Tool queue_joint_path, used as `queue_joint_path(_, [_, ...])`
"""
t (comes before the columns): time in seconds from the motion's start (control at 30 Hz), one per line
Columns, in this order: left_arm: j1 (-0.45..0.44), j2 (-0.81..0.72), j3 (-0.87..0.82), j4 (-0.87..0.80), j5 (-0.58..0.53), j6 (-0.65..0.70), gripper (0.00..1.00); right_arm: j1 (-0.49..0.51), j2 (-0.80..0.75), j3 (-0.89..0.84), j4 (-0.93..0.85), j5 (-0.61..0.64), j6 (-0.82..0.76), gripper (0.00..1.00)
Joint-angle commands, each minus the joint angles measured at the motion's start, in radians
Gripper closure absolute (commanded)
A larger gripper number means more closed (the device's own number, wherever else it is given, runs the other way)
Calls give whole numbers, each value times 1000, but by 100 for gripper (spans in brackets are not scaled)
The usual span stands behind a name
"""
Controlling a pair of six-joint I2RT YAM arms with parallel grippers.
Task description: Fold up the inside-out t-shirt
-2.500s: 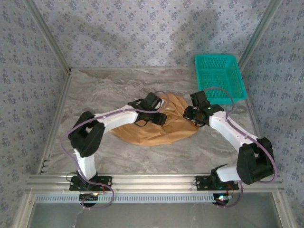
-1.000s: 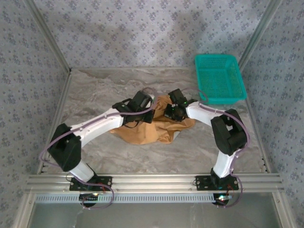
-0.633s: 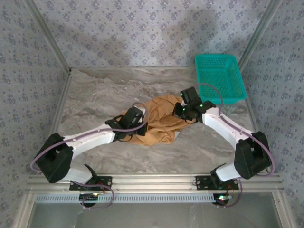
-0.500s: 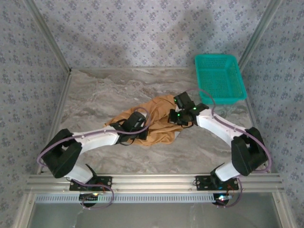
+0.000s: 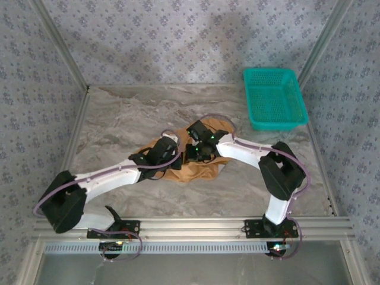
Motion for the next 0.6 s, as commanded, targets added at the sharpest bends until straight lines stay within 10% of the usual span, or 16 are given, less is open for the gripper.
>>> queue_joint_path(0.0, [-2, -84, 33, -51, -65, 13, 100, -28, 15, 2, 24, 41, 33, 83])
queue_joint_path(0.3, [-1, -76, 32, -24, -57, 5, 100, -39, 48, -158, 91, 99, 126, 26])
queue_joint_path(0.57, [-3, -73, -15, -7, -27, 0, 100, -84, 35, -110, -16, 364, 237, 7])
